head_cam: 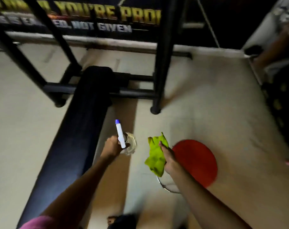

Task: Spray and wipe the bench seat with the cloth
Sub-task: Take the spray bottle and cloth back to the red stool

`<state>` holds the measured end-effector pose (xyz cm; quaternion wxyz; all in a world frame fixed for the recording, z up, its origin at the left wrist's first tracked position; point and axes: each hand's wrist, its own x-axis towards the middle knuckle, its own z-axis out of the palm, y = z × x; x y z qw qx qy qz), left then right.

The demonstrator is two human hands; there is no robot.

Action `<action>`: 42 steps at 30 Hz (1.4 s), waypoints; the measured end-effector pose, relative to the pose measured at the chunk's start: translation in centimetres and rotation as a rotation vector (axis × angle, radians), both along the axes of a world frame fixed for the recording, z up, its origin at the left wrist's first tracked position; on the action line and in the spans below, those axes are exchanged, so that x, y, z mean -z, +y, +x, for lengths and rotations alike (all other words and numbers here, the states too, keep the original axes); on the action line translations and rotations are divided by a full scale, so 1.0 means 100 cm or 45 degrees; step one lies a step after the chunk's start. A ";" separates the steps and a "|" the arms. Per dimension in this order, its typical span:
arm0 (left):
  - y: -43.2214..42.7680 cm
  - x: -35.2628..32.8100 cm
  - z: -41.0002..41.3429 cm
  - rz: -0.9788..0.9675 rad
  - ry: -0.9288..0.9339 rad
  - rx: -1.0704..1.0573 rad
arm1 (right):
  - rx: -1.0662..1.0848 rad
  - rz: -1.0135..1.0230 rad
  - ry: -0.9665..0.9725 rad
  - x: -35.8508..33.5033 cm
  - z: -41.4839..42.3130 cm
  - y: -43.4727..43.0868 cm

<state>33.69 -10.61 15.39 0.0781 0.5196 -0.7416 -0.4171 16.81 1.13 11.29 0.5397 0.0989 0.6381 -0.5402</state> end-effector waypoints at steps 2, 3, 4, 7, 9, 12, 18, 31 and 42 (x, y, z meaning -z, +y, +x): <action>0.033 0.005 -0.059 0.001 0.005 0.100 | 0.086 -0.011 -0.019 0.000 -0.046 0.052; 0.050 0.005 -0.087 0.011 0.002 0.140 | 0.102 0.021 -0.025 0.002 -0.067 0.079; 0.067 0.006 -0.115 0.031 0.007 0.177 | 0.137 0.074 -0.020 0.004 -0.087 0.104; 0.107 0.021 -0.186 0.042 0.026 0.299 | 0.158 0.114 0.109 0.036 -0.141 0.161; 0.126 0.042 -0.227 0.051 0.014 0.361 | 0.132 0.122 0.193 0.058 -0.171 0.184; 0.140 0.084 -0.273 0.019 -0.029 0.406 | 0.218 0.147 0.129 0.088 -0.201 0.198; 0.143 0.138 -0.316 -0.148 -0.120 0.469 | 0.194 -0.001 -0.078 0.169 -0.239 0.188; 0.143 0.156 -0.316 -0.254 -0.081 0.417 | -0.042 0.557 0.590 0.216 -0.248 0.201; 0.143 0.156 -0.316 -0.248 -0.056 0.401 | -0.110 0.205 0.778 0.215 -0.244 0.201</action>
